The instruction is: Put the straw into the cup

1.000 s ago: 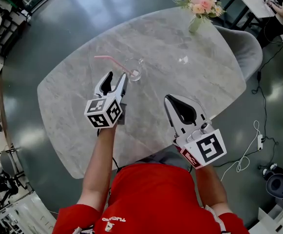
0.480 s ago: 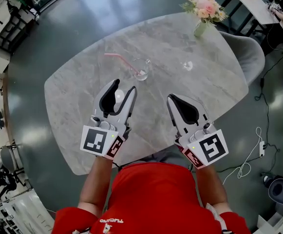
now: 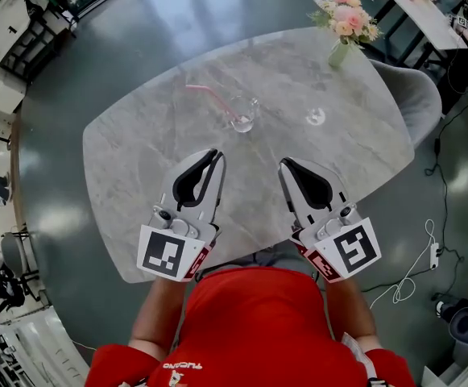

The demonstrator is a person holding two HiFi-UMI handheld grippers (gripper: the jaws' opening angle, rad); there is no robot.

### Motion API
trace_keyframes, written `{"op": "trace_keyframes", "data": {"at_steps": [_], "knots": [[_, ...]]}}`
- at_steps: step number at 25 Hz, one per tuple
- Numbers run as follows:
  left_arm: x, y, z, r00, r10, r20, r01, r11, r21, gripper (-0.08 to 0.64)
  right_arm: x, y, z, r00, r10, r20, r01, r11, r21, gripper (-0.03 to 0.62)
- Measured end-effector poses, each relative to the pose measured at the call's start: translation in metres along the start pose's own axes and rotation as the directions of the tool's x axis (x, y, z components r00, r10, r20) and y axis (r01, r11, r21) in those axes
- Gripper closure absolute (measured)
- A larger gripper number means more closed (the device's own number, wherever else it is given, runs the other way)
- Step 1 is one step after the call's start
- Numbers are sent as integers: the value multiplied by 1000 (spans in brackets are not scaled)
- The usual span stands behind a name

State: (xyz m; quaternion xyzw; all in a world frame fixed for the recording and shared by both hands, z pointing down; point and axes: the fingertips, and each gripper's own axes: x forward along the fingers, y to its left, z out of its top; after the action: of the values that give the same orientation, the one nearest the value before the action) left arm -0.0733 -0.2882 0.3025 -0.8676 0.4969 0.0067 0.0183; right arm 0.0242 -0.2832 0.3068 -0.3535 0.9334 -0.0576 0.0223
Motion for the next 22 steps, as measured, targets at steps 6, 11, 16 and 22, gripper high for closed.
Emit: {"op": "trace_keyframes", "data": {"at_steps": [6, 11, 16, 22], "knots": [[-15, -4, 3, 1000, 7, -11, -8, 1000, -28, 554, 2, 15, 3, 999, 37, 10, -36, 999, -4, 591], [-24, -6, 13, 1000, 2, 26, -1, 999, -41, 554, 1, 22, 4, 998, 53, 20, -53, 999, 9, 591], [-27, -9, 17, 1000, -3, 31, 5, 999, -43, 554, 1, 28, 5, 998, 65, 9, -65, 998, -6, 591], [-29, -9, 17, 1000, 0, 25, 2, 999, -48, 555, 0, 31, 7, 997, 76, 4, -76, 997, -17, 591]]}}
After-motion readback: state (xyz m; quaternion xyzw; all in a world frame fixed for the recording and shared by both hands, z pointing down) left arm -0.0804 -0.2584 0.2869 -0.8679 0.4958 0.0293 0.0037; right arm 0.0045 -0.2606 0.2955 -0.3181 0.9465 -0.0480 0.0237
